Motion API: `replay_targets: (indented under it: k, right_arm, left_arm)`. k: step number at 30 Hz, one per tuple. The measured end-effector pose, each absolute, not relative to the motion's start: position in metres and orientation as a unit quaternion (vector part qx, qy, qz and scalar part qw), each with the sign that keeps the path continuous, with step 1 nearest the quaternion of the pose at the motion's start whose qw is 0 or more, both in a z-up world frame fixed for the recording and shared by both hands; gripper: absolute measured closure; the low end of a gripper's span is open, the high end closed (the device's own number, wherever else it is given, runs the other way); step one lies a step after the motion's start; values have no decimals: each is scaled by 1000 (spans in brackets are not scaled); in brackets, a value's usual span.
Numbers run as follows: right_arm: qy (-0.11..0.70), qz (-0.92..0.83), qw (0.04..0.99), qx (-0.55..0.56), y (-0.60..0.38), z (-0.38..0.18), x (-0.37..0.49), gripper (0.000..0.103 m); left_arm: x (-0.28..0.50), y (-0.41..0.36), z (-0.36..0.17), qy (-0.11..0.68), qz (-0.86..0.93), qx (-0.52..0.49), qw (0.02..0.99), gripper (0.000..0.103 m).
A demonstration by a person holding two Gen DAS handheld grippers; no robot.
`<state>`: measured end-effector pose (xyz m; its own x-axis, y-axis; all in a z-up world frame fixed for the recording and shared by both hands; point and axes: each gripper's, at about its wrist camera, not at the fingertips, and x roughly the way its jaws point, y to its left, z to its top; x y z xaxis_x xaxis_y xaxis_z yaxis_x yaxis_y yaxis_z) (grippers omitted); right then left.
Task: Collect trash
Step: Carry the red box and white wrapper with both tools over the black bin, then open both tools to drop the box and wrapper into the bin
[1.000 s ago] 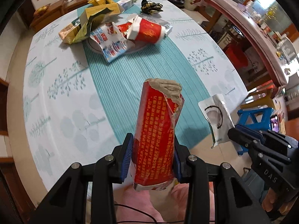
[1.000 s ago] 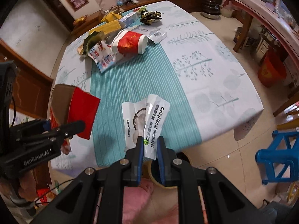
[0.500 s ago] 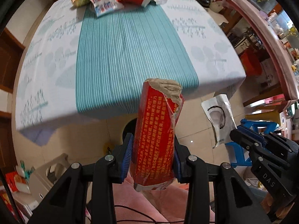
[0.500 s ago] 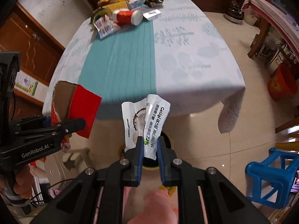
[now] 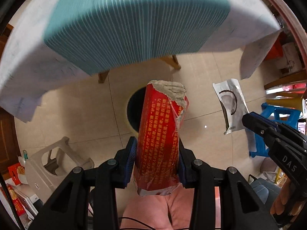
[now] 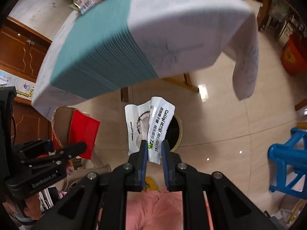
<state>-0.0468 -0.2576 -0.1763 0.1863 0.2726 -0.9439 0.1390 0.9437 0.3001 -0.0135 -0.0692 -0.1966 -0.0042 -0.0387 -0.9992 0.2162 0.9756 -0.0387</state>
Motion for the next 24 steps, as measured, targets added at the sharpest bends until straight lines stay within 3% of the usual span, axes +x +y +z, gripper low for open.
replay_targets:
  k: [12, 15, 19, 24]
  right_arm:
    - [661, 9, 729, 178, -234, -349, -45, 89]
    - [665, 12, 727, 170, -227, -384, -42, 89]
    - [671, 19, 724, 159, -218, -419, -37, 89]
    - [673, 28, 723, 153, -209, -444, -28, 89]
  left_arm:
    - [1, -64, -362, 715, -98, 45, 691, 62]
    - [8, -56, -402, 719, -86, 31, 689, 54]
    - [15, -46, -437, 727, -76, 21, 682, 27]
    - [22, -38, -467, 728, -57, 21, 683, 25]
